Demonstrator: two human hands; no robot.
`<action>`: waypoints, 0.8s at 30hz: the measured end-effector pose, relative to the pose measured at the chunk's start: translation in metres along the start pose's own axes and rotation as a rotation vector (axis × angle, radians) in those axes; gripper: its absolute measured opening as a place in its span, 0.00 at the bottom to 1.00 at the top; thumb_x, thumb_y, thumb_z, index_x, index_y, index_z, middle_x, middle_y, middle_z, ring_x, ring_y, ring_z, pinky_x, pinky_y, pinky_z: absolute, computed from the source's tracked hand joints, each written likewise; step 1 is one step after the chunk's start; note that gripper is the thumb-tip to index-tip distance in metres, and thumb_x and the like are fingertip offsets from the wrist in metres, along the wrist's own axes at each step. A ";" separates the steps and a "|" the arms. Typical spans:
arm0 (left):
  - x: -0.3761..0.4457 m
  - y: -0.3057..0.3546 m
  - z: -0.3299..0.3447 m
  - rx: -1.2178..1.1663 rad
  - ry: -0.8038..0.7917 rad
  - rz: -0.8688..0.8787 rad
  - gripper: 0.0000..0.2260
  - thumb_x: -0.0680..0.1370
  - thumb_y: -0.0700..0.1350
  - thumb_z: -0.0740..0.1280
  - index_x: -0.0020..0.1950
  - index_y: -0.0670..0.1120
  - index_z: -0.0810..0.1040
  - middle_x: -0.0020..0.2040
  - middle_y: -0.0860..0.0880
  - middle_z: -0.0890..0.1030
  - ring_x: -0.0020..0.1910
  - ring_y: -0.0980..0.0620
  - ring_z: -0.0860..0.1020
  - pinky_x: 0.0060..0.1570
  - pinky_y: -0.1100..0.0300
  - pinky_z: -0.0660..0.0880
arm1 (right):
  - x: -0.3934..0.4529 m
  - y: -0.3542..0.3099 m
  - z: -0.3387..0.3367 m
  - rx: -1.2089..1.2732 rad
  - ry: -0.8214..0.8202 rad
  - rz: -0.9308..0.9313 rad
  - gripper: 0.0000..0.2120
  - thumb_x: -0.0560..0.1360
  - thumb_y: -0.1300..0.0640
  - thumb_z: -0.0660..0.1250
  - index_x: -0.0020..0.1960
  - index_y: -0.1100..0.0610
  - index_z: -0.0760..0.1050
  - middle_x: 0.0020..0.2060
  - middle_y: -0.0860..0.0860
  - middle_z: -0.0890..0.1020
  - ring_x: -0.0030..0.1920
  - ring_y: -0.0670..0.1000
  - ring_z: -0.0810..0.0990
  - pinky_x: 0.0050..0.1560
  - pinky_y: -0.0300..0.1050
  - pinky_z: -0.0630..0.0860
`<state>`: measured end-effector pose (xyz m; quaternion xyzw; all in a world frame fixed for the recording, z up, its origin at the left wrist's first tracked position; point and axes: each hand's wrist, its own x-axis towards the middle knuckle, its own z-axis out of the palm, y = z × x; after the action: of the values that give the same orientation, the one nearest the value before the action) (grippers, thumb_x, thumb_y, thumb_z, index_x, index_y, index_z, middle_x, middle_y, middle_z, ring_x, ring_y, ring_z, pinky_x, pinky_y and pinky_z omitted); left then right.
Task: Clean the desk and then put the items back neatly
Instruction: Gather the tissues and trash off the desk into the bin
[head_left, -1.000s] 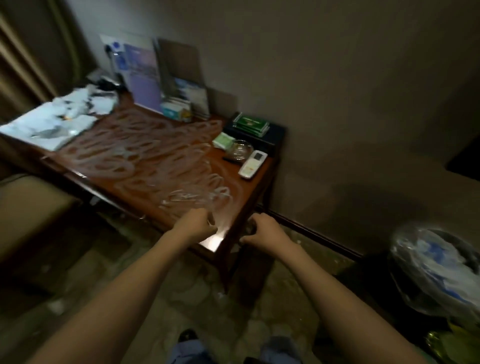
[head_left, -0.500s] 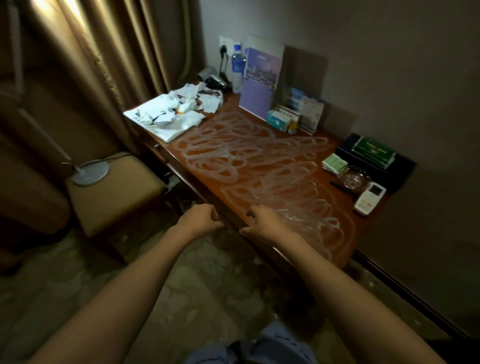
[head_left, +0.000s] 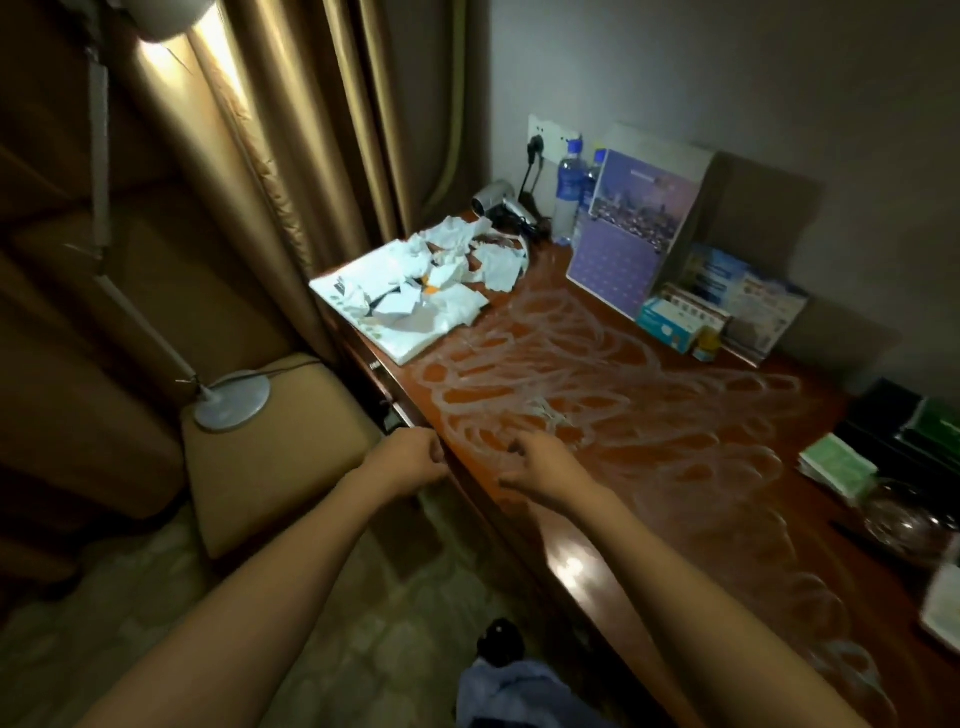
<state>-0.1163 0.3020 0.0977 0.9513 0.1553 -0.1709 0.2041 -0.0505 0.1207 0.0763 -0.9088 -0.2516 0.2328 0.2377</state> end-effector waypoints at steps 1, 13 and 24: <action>0.018 -0.005 -0.014 0.027 -0.001 0.003 0.04 0.74 0.45 0.68 0.41 0.47 0.75 0.49 0.45 0.80 0.49 0.48 0.78 0.47 0.56 0.72 | 0.021 -0.003 -0.006 0.011 -0.003 0.014 0.27 0.71 0.48 0.73 0.66 0.58 0.71 0.63 0.54 0.76 0.61 0.53 0.75 0.60 0.48 0.73; 0.168 -0.060 -0.092 0.008 -0.028 -0.071 0.12 0.76 0.50 0.65 0.51 0.43 0.79 0.49 0.45 0.81 0.50 0.46 0.78 0.48 0.56 0.75 | 0.182 -0.032 -0.047 0.034 -0.071 0.108 0.25 0.72 0.49 0.72 0.63 0.61 0.72 0.61 0.58 0.74 0.61 0.56 0.73 0.57 0.44 0.70; 0.313 -0.108 -0.137 0.028 -0.003 -0.116 0.35 0.72 0.60 0.69 0.75 0.55 0.58 0.75 0.42 0.53 0.74 0.41 0.51 0.67 0.43 0.60 | 0.317 -0.047 -0.053 0.112 -0.031 0.340 0.23 0.73 0.51 0.71 0.64 0.58 0.71 0.62 0.56 0.73 0.59 0.54 0.74 0.54 0.41 0.70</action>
<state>0.1596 0.5272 0.0573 0.9433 0.2073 -0.1859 0.1806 0.2039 0.3197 0.0470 -0.9200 -0.0846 0.2972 0.2412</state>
